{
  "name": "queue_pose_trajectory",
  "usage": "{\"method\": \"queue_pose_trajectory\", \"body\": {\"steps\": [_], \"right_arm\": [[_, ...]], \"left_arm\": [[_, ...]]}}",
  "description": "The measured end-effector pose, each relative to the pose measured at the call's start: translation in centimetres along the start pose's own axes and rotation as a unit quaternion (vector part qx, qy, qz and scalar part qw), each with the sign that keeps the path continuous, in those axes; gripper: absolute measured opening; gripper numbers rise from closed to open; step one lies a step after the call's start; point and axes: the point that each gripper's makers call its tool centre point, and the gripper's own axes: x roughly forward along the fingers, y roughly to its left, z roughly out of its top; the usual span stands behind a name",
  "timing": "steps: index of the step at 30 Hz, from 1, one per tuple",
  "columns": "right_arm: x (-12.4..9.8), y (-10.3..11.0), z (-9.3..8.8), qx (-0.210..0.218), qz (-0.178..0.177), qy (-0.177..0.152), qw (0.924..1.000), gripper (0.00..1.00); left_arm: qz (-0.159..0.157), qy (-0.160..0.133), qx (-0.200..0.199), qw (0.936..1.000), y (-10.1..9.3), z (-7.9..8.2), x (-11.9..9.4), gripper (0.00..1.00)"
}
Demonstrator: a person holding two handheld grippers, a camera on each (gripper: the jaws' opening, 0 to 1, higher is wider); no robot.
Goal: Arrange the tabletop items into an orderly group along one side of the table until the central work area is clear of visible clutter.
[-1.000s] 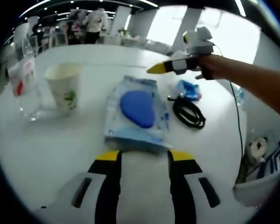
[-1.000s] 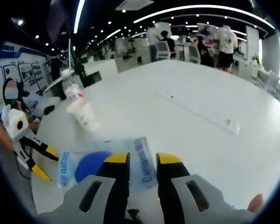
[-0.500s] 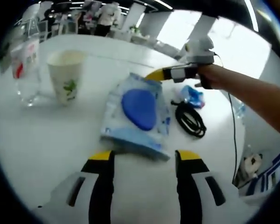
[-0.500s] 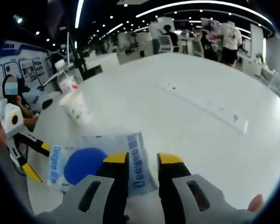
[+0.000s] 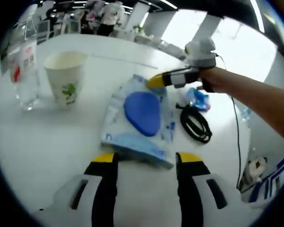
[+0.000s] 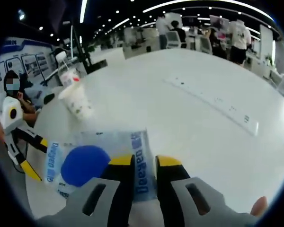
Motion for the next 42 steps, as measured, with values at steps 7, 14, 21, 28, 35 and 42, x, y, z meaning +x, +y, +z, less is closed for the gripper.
{"method": "queue_pose_trajectory", "body": {"steps": [7, 14, 21, 28, 35, 42], "right_arm": [[-0.3, -0.2, 0.0, 0.000, -0.001, 0.000, 1.0000, 0.08], [-0.5, -0.1, 0.0, 0.001, -0.002, -0.002, 1.0000, 0.03], [-0.6, -0.1, 0.0, 0.002, 0.001, -0.006, 1.0000, 0.03], [-0.7, -0.1, -0.1, 0.005, 0.001, -0.007, 1.0000, 0.03], [-0.7, -0.1, -0.2, 0.006, 0.002, -0.007, 1.0000, 0.03], [-0.9, 0.0, -0.1, 0.005, -0.001, -0.006, 1.0000, 0.02]], "left_arm": [[0.008, -0.003, -0.002, 1.0000, 0.2, 0.3, 0.1, 0.43], [0.023, -0.003, -0.003, 0.9997, 0.6, 0.5, 0.2, 0.36], [0.047, -0.004, -0.016, 0.9987, 1.4, 0.5, 0.4, 0.27], [0.057, 0.002, -0.024, 0.9981, 1.8, 0.5, 0.4, 0.16], [0.059, 0.006, -0.022, 0.9980, 2.0, 0.7, 0.4, 0.03], [0.058, 0.014, -0.003, 0.9982, 1.8, 0.9, 0.3, 0.00]]}}
